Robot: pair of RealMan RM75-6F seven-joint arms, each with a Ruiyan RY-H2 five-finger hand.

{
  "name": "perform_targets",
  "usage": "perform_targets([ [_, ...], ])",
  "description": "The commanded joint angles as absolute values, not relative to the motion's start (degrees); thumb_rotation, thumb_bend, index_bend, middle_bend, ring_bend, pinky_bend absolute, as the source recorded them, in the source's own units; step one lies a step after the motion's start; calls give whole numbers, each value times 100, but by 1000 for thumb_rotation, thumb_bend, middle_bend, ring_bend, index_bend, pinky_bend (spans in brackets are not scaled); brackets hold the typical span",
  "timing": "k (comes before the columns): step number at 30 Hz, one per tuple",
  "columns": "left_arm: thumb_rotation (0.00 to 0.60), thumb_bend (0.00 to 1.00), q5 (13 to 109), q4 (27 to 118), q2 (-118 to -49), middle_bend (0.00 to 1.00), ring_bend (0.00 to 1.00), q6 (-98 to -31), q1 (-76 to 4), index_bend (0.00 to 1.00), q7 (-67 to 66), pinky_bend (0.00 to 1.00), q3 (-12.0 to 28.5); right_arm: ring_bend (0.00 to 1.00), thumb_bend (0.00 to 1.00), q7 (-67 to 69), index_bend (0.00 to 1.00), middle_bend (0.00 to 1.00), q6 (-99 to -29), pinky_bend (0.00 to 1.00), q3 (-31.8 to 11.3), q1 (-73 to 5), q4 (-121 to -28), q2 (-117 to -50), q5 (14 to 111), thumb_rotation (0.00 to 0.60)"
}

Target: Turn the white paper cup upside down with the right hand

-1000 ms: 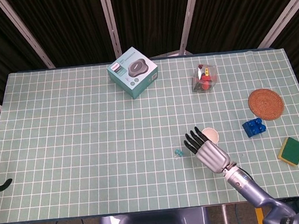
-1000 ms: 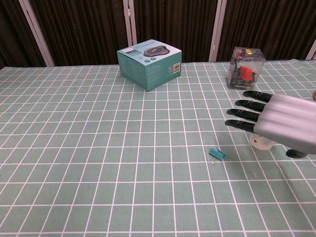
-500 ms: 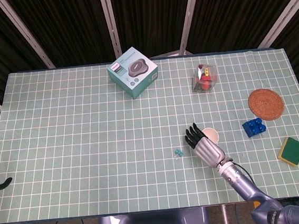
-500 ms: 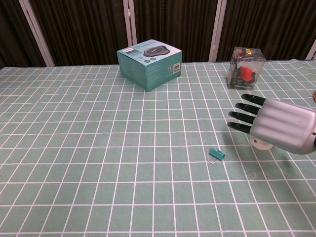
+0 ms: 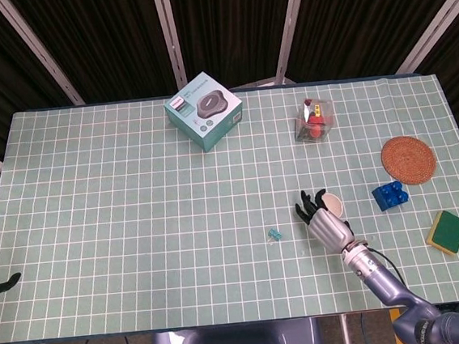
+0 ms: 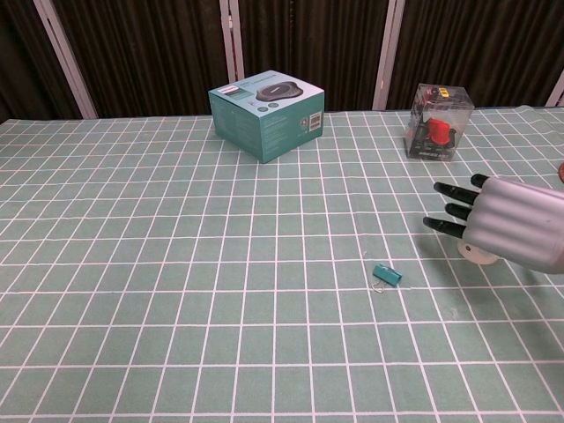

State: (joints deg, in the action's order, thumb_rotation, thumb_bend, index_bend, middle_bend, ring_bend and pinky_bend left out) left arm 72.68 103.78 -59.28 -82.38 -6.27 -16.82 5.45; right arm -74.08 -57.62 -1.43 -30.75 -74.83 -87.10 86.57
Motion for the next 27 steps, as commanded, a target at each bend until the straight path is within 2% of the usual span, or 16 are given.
perform_targets([
  [1, 600, 0, 7266, 10382, -5925, 0, 0, -8230, -630, 0, -1673, 0, 542, 116, 121, -7121, 138, 311, -5873, 431, -56, -3134, -7254, -8764, 8861, 600],
  [6, 600, 0, 7266, 10387, -5917, 0, 0, -8224, -635, 0, -1661, 0, 534, 150, 180, -6828, 163, 351, -6013, 463, 8, -3194, -7107, -8772, 9106, 600],
  [13, 600, 0, 7293, 10394, -5907, 0, 0, -8235, -634, 0, -1648, 0, 520, 159, 179, -6192, 165, 365, -6295, 478, -9, -3257, -7229, -8663, 9371, 600],
  [21, 600, 0, 7301, 10409, -5892, 0, 0, -8229, -635, 0, -1610, 0, 510, 162, 176, -4013, 188, 367, -6454, 492, -410, -3330, -7774, -8586, 9026, 600],
  [27, 600, 0, 7304, 10417, -5882, 0, 0, -8212, -640, 0, -1595, 0, 501, 159, 175, -2251, 195, 367, -5863, 490, -727, -3505, -7856, -8611, 8371, 600],
])
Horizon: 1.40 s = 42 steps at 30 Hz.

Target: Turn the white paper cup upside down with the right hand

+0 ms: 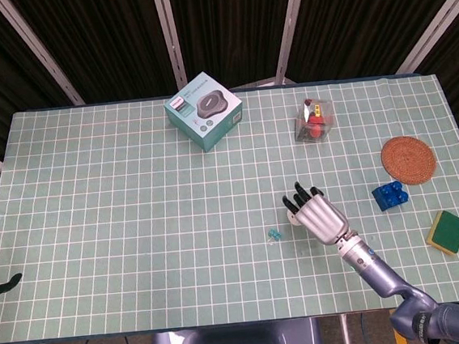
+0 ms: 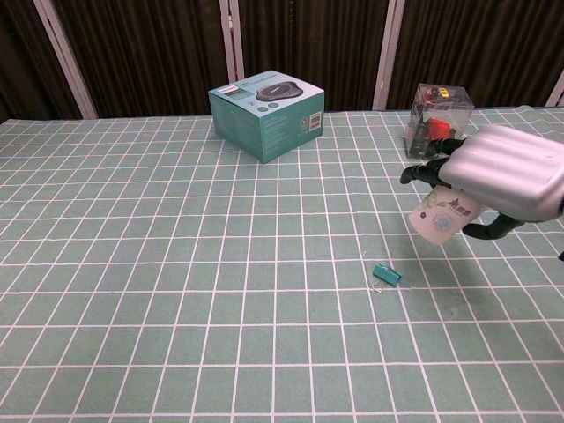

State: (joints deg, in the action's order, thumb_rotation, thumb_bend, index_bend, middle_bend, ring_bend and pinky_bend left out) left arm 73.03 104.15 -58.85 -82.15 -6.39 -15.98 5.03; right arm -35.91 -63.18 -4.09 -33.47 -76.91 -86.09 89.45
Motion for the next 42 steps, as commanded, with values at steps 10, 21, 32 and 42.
perform_targets([
  [10, 600, 0, 7282, 10410, -5886, 0, 0, -8185, -652, 0, -1599, 0, 493, 141, 177, -1086, 199, 367, -5305, 475, -799, -3672, -7268, -8892, 7985, 600],
  [21, 600, 0, 7288, 10431, -5894, 0, 0, -8198, -652, 0, -1632, 0, 476, 0, 129, -930, 113, 101, -5286, 125, -606, -3744, -6986, -8948, 8164, 600],
  [32, 600, 0, 7299, 10449, -5872, 0, 0, -8203, -652, 0, -1604, 0, 472, 0, 120, -1984, 26, 0, -5494, 0, -463, -3731, -7756, -8436, 8300, 600],
  [42, 600, 0, 7325, 10454, -5869, 0, 0, -8227, -647, 0, -1614, 0, 462, 0, 126, -4638, 26, 0, -5877, 9, -24, -3587, -8304, -8329, 8834, 600],
])
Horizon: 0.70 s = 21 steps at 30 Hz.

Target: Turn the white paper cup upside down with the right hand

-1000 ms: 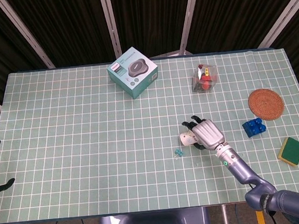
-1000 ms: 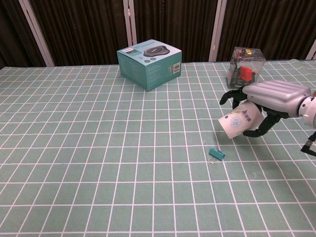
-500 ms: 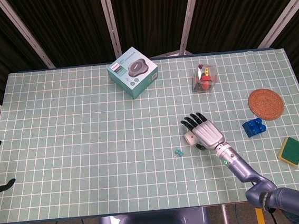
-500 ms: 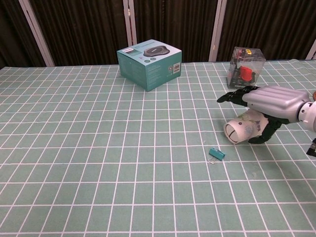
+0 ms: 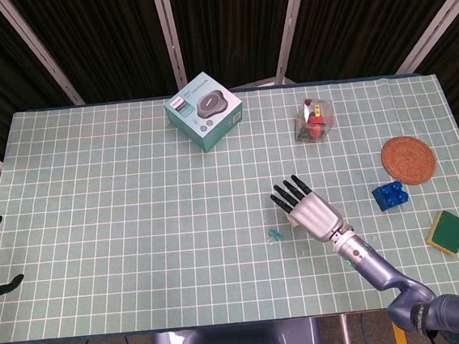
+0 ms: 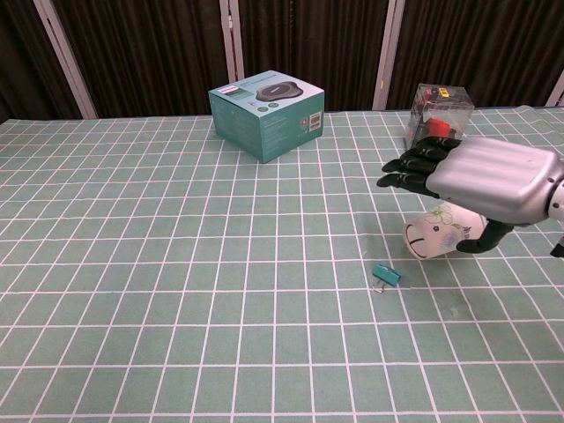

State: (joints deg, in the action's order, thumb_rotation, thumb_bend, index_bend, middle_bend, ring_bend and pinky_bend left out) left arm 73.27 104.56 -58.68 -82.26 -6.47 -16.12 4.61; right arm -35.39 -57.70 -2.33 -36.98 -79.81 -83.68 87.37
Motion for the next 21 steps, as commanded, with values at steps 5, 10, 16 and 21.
perform_targets([
  [5, 600, 0, 7320, 10448, -5870, 0, 0, -8217, -652, 0, -1615, 0, 461, 0, 126, -5692, 26, 0, -5788, 4, 16, -3555, -8354, -8471, 8673, 600],
  [10, 600, 0, 7303, 10440, -5867, 0, 0, -8210, -657, 0, -1602, 0, 469, 0, 126, -6251, 26, 0, -5674, 5, -17, -3568, -8247, -8641, 8448, 600],
  [16, 600, 0, 7280, 10427, -5865, 0, 0, -8192, -665, 0, -1596, 0, 474, 0, 128, -6629, 26, 23, -5550, 60, 8, -3594, -7948, -8824, 8275, 600],
  [21, 600, 0, 7264, 10425, -5863, 0, 0, -8186, -670, 0, -1589, 0, 481, 0, 135, -6747, 27, 80, -5567, 131, 21, -3604, -7724, -8919, 8252, 600],
])
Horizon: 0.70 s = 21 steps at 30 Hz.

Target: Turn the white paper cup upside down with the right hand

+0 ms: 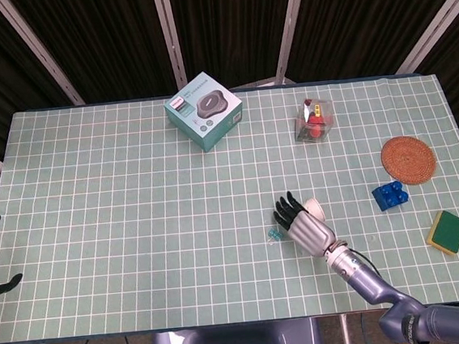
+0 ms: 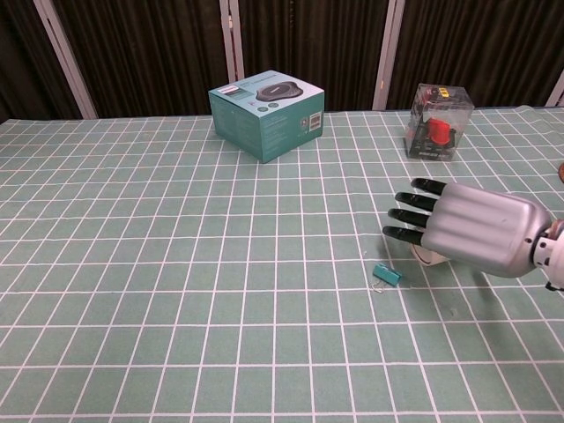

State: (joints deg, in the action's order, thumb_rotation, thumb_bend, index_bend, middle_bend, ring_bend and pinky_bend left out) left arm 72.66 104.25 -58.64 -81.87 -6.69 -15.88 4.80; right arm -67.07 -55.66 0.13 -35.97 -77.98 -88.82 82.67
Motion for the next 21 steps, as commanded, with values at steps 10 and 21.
perform_targets([
  [10, 600, 0, 7260, 10421, -5880, 0, 0, -8185, -677, 0, -1620, 0, 474, 98, 159, -6888, 171, 300, -5624, 417, 77, -3619, -7372, -8998, 8296, 600],
  [21, 600, 0, 7261, 10420, -5890, 0, 0, -8184, -678, 0, -1633, 0, 465, 150, 216, -6198, 230, 359, -5937, 475, 186, -3671, -7090, -9016, 8847, 600],
])
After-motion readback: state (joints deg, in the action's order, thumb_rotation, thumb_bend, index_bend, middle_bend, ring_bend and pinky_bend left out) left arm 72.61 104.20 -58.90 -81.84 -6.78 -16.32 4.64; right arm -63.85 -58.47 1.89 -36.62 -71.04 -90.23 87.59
